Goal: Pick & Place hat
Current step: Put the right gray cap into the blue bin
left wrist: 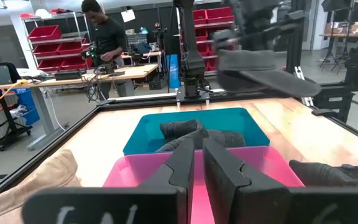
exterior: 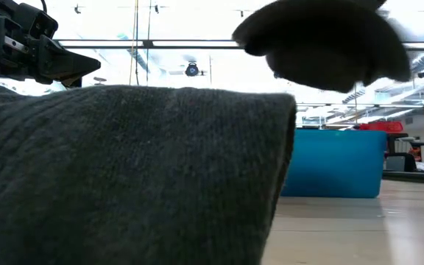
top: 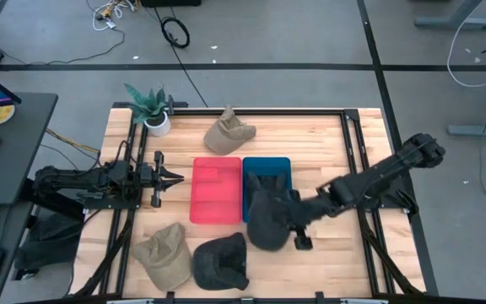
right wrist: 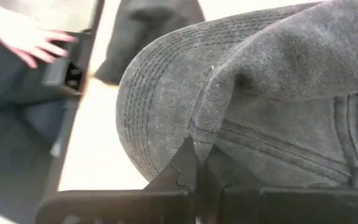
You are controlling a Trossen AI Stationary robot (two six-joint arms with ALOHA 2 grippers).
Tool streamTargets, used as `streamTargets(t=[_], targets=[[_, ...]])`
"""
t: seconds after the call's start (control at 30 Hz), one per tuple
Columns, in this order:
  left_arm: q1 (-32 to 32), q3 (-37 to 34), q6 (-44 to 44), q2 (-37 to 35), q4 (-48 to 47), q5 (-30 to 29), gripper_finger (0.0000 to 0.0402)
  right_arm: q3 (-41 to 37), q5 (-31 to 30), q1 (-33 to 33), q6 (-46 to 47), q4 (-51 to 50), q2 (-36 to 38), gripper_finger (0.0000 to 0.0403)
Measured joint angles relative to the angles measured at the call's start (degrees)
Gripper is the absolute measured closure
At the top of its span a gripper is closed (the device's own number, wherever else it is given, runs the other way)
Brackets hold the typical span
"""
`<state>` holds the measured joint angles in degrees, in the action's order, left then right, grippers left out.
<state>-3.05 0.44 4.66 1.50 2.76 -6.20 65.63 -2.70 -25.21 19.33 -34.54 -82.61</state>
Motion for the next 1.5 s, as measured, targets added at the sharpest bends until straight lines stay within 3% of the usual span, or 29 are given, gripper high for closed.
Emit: streamTargets(t=[0.2,0.57,1.03,1.5], targets=[[0.00,-0.02,0.00,0.00,0.00,0.02,0.0362,0.39,3.20,8.22,-10.48,-1.09,0.00,0.0401],[0.00,0.00,-0.01,0.00,0.00,0.00,0.0362,0.39,10.55,19.51,-20.13,-7.72,0.00,0.0401],[-0.01,-0.02,0.00,-0.01,-0.02,0.01,0.0362,0.41,14.28,22.31,-30.75,-7.97,-7.41,0.0401],[0.00,0.00,0.00,0.00,0.00,0.02,0.0362,0.62,18.82,24.31,-31.88,-3.88,-18.73,0.0401]])
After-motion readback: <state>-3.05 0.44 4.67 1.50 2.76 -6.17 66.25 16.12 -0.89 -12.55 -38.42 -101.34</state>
